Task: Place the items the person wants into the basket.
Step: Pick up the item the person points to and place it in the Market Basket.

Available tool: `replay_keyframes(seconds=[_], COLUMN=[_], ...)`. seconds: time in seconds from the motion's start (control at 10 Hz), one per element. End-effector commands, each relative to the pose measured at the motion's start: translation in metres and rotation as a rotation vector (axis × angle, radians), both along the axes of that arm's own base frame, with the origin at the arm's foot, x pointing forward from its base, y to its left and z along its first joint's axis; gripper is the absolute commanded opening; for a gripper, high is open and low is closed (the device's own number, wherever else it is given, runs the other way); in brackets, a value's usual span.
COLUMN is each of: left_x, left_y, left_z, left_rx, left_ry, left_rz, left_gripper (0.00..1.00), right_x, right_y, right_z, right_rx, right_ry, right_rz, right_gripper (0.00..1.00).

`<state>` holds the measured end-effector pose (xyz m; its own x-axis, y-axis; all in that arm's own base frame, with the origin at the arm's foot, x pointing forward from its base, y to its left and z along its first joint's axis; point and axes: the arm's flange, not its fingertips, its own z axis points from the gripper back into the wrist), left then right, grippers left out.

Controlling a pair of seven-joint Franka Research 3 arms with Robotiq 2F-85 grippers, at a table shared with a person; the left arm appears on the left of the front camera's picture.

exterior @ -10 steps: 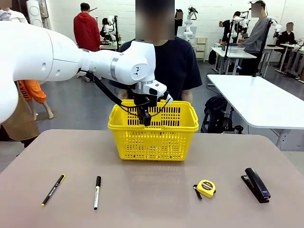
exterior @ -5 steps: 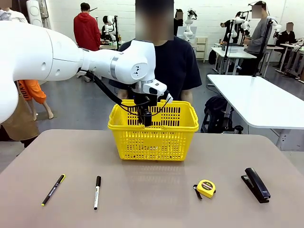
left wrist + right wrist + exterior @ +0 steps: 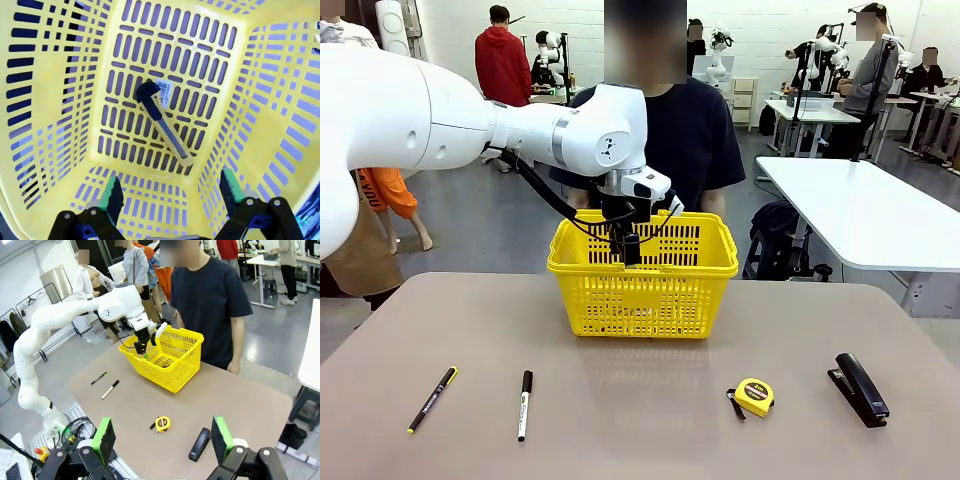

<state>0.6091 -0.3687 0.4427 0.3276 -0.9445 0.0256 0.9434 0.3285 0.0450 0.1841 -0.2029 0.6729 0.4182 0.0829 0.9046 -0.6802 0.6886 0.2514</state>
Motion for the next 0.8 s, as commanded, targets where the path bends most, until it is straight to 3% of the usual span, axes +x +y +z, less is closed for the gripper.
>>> replay_keyframes(seconds=[0.0,0.2,0.4,0.7], left_x=[-0.002,-0.035,-0.092,-0.185], left_y=[0.000,0.006,0.017,0.050], left_z=[0.031,0.089,0.141,0.176], left_rx=[-0.035,-0.070,-0.096,-0.102], left_ry=[0.000,-0.051,-0.065,-0.148], left_rz=[0.097,0.225,0.350,0.387], left_gripper=[1.00,1.00,1.00,1.00], right_x=[0.001,0.001,0.001,0.001], right_y=[0.001,0.001,0.001,0.001], right_z=[0.000,0.000,0.000,0.000], right_rx=[0.008,0.008,0.008,0.008], right_ry=[-0.012,-0.012,-0.012,-0.012], right_rz=[0.017,0.017,0.017,0.017], right_gripper=[1.00,1.00,1.00,1.00])
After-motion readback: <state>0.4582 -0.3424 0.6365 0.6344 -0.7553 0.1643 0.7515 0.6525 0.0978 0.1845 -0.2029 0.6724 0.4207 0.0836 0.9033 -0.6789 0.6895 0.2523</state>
